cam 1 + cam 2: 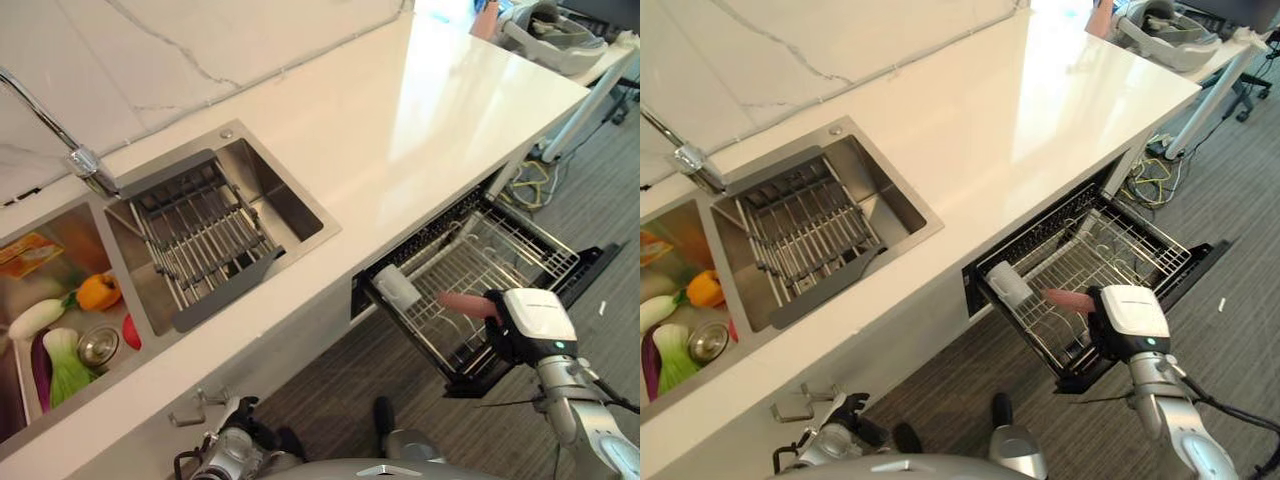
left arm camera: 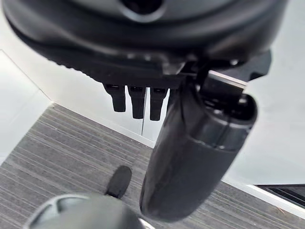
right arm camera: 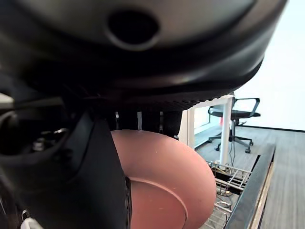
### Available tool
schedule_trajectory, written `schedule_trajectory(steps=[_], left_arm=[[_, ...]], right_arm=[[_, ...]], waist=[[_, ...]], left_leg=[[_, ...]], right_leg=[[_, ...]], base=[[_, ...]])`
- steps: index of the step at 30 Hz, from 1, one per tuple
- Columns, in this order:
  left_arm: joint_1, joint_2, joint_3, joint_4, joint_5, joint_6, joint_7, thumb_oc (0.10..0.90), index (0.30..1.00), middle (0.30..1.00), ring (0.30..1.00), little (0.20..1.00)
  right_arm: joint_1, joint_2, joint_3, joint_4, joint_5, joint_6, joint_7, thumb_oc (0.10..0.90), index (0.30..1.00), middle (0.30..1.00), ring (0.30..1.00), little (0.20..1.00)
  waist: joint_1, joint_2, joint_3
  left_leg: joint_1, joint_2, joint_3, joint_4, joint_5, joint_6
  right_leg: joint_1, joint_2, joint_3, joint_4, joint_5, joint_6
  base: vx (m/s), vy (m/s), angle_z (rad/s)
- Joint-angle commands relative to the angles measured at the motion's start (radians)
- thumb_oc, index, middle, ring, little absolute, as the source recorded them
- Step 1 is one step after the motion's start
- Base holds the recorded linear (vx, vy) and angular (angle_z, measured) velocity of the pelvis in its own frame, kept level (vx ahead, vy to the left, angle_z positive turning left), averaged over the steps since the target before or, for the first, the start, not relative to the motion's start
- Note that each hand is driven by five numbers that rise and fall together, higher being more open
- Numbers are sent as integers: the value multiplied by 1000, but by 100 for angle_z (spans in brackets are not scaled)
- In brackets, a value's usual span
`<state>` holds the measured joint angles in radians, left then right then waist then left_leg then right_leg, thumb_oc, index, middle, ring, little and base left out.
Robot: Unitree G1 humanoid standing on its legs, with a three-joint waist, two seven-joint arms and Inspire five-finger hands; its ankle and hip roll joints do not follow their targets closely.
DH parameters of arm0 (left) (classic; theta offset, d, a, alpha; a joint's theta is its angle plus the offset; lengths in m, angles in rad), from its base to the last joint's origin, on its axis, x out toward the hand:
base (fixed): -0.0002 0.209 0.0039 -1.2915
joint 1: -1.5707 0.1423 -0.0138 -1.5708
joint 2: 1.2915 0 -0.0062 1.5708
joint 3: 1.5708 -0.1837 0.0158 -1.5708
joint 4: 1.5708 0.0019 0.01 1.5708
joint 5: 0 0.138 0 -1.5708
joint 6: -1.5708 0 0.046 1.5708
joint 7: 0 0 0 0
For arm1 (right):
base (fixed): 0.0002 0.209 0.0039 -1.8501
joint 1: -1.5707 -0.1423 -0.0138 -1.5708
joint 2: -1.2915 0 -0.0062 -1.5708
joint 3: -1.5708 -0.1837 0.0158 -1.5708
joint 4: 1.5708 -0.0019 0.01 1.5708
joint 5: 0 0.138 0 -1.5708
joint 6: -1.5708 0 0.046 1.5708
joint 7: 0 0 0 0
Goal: Place the dishes in the dishwasher.
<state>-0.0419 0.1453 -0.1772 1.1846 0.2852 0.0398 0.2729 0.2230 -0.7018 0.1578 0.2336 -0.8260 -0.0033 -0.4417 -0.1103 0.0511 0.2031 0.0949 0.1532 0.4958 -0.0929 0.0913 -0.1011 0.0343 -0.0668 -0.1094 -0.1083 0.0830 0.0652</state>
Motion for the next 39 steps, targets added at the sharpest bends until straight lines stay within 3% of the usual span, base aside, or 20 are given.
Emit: schedule_trajectory(steps=[1,5,8,9,15,21,26,29,35,37,38,39], left_arm=[[3,41,-18,73,5,10,27,800,900,900,900,900],[20,41,-43,97,29,11,25,800,900,900,900,900],[19,39,-59,103,44,10,24,800,900,900,900,900],[20,37,-54,108,35,11,25,800,900,900,900,900],[19,33,-44,109,26,12,22,800,900,900,900,900],[17,28,-41,103,41,12,22,800,900,900,900,900],[17,24,-32,91,47,14,24,800,900,900,900,900],[19,21,-25,82,37,14,35,800,900,900,900,900],[18,9,-25,85,23,25,56,800,900,900,900,900],[20,5,-42,82,18,25,59,800,900,900,900,900],[18,4,-47,81,18,27,54,800,900,900,900,900],[17,3,-50,81,17,29,50,800,900,900,900,900]], right_arm=[[-131,-20,-81,-62,-20,45,-116,400,300,300,300,300],[-222,16,-13,187,3,93,-156,400,300,300,300,300],[-253,27,17,265,4,108,-163,400,300,300,300,300],[-259,28,10,278,19,112,-166,800,900,900,900,900],[-212,19,-75,156,65,89,-171,800,900,900,900,900],[-151,28,-220,-19,113,65,-230,800,900,900,900,900],[-96,65,-385,-140,231,19,-306,800,900,900,900,900],[-55,90,-462,-104,286,33,-359,800,900,900,900,900],[27,226,-579,129,573,8,-479,800,900,900,900,900],[12,285,-584,209,718,-41,-506,800,900,900,900,900],[16,311,-580,257,785,-60,-494,761,841,841,841,841],[20,320,-560,294,810,-63,-478,417,326,326,326,326]], waist=[[15,-48,4],[39,-33,-12],[44,-29,-15],[47,-28,-18],[41,-28,-29],[28,-27,-36],[2,-23,-39],[-12,-21,-38],[-43,-13,-31],[-48,-5,-28],[-50,-1,-26],[-53,2,-24]], left_leg=[[42,15,45,6,-53,-15],[54,23,30,6,-44,-26],[60,25,24,6,-44,-28],[63,28,19,6,-42,-32],[69,32,6,6,-41,-36],[80,34,8,6,-44,-37],[91,37,20,6,-50,-36],[96,39,32,6,-51,-37],[99,40,43,6,-56,-38],[97,39,40,6,-56,-38],[97,37,38,6,-57,-37],[97,37,36,6,-57,-37]], right_leg=[[104,-62,-41,21,-145,108],[135,-56,-73,21,-163,100],[145,-54,-82,21,-171,97],[154,-55,-91,21,-174,93],[169,-55,-108,21,-181,89],[172,-53,-106,21,-185,88],[167,-51,-92,21,-182,87],[162,-47,-83,21,-181,86],[151,-45,-68,21,-178,85],[149,-47,-69,21,-179,84],[149,-48,-71,21,-179,83],[151,-49,-72,21,-179,82]], base=[[69,-54,18],[42,-50,16],[37,-34,9],[24,-30,13],[33,-35,10],[19,-13,7],[17,4,-3],[19,5,-13],[5,12,-13],[-3,20,-8],[0,0,0],[0,0,0]])
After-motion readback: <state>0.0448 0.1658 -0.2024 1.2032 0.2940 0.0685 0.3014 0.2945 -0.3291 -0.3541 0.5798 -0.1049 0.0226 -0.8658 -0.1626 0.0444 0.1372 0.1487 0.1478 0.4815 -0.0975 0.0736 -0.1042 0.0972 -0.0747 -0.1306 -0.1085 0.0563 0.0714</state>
